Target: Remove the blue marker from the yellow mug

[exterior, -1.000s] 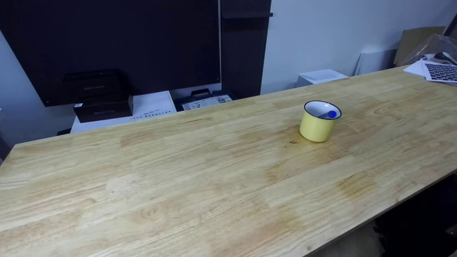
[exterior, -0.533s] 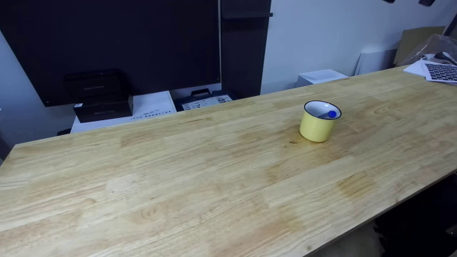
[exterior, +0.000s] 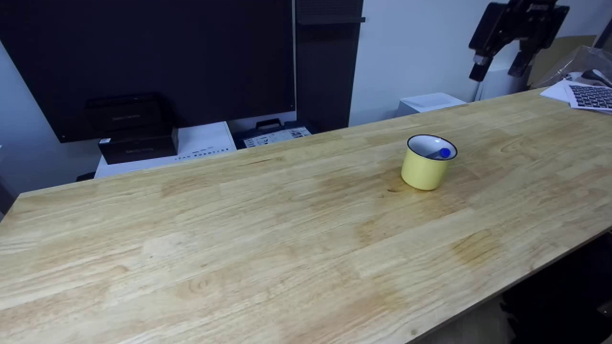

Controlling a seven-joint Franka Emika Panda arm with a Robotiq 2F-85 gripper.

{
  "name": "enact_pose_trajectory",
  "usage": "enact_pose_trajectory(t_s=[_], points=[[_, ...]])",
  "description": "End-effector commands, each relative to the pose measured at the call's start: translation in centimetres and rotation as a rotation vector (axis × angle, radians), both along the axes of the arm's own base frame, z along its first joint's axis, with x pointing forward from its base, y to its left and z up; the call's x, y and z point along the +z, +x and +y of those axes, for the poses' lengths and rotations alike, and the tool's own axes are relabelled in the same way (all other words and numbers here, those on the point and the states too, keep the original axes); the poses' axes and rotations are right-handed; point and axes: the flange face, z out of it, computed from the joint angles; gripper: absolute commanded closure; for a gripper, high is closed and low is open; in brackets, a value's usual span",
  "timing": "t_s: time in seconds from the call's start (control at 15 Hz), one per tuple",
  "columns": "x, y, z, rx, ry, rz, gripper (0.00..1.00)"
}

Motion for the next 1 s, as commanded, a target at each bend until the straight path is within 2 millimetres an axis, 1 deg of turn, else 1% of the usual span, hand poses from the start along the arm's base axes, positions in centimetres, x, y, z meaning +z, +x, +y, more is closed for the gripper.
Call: enact_pose_trajectory(t_s=[0.0, 0.13, 0.4, 0.47, 0.53, 0.6, 0.8, 0.93], points=[[-2.1, 3.8, 1.7, 0.008, -0.07, 0.053, 0.0], [-3.3, 4.8, 3.1, 0.027, -0.066, 0.075, 0.0], [-5.4, 6.0, 7.3, 0.064, 0.014, 0.079, 0.0], [-5.1, 4.9, 6.1, 0.074, -0.012, 0.076, 0.0], [-5.5, 5.0, 6.8, 0.083, -0.006, 0.08, 0.0], [-5.6, 4.9, 6.9, 0.085, -0.006, 0.082, 0.0], [-5.6, 4.8, 6.2, 0.077, -0.007, 0.083, 0.0], [-6.2, 4.5, 7.0, 0.098, -0.02, 0.095, 0.0]])
